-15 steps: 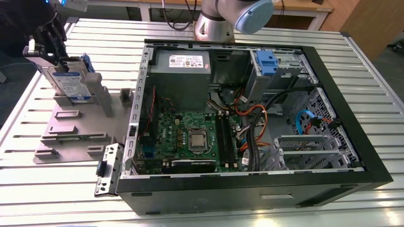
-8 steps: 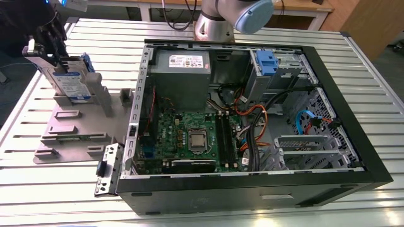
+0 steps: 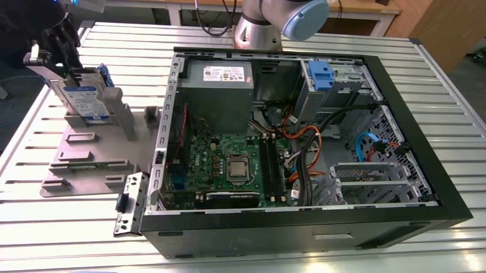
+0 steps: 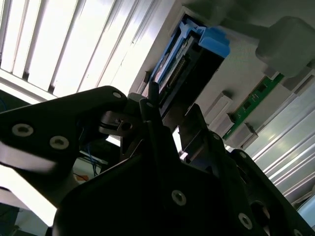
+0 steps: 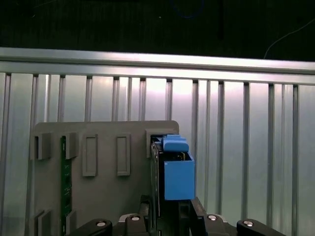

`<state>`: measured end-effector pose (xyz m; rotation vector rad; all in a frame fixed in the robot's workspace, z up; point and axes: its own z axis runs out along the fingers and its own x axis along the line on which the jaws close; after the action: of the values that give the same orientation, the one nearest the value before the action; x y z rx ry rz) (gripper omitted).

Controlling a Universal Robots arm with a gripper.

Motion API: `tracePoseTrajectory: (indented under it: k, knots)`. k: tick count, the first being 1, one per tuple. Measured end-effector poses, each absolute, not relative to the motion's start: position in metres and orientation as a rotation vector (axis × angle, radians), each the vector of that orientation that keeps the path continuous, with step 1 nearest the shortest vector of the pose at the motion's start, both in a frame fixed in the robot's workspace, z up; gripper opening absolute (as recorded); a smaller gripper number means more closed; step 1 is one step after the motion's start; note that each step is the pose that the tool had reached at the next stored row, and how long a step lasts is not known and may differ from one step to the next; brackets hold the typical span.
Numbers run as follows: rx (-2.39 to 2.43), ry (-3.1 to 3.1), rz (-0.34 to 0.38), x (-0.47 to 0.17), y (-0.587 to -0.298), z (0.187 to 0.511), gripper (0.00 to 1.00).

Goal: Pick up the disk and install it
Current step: 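Pick up the disk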

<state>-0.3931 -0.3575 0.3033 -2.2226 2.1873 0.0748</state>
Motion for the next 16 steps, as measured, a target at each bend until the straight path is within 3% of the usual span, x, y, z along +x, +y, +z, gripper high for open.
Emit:
tracePoseTrajectory:
  k: [7, 9, 16]
  knots:
    - [-2.221, 2.189, 0.075, -0.3931, -0.3575, 0.3035, 0.42]
    - [-2.220, 2.190, 0.075, -0.3931, -0.3575, 0.3035, 0.35]
    - [-2.219, 2.192, 0.075, -0.3931, -0.3575, 0.3035, 0.35]
